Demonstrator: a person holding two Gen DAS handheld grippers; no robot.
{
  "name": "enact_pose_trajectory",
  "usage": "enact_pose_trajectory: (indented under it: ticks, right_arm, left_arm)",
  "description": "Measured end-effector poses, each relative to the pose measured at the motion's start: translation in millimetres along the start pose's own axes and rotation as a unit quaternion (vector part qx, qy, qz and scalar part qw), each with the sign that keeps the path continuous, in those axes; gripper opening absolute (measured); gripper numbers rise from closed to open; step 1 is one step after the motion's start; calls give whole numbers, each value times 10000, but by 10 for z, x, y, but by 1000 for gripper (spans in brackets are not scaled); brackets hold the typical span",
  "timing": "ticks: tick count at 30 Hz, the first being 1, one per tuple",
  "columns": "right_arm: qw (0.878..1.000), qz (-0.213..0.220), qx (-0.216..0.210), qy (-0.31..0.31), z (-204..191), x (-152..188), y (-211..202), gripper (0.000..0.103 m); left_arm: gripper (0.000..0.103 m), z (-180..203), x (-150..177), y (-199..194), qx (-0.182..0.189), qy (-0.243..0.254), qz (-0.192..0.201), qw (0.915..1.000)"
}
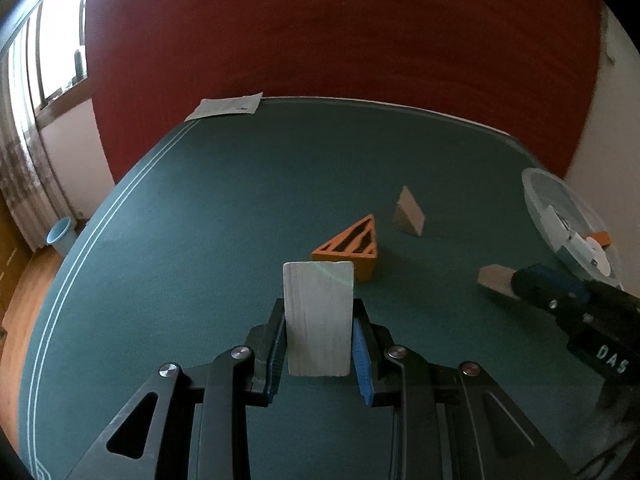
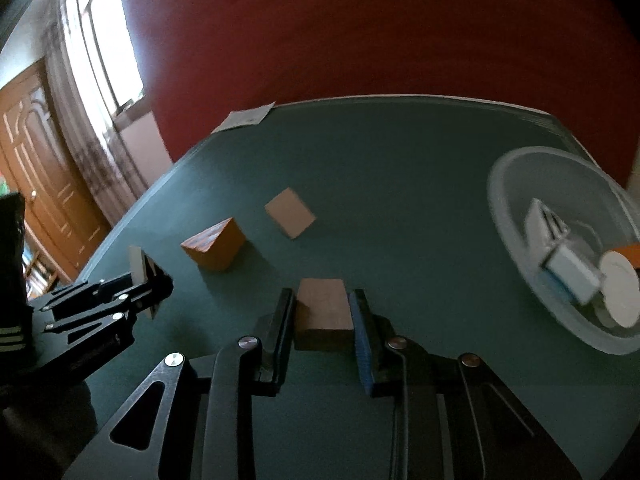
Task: Organize rigid objects
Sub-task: 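Carry the brown block into the bowl and open the right tool while the left tool carries the white block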
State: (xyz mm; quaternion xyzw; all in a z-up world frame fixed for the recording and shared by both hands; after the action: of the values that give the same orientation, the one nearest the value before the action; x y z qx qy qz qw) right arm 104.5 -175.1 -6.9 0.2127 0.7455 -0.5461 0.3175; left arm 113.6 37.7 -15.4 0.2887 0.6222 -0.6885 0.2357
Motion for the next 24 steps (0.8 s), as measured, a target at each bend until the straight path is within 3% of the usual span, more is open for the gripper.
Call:
enact_pose_trajectory:
  ticks: [15, 24]
  right_arm:
    - [9939, 516, 619, 750, 933, -193, -432, 29]
    - [9918, 773, 722, 719, 1094, -301, -559, 29]
  left_arm:
    - [31, 474, -106, -14, 121, 410, 25, 9991]
    - [31, 671, -152, -34, 177, 582, 55, 9981]
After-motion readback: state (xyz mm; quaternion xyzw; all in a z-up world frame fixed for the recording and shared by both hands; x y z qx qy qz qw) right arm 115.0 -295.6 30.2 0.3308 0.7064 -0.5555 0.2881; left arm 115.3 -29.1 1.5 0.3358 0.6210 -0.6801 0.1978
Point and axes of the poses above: each gripper's, at about its wrist camera, not at the fingertips, and y roughly the way its jaws point, z to its right, x to its underside, the point moved 7 cm from there along y, roughly the way its jaws point, and after that the axes turned 2 degrees about x, right-handed, at the moved point
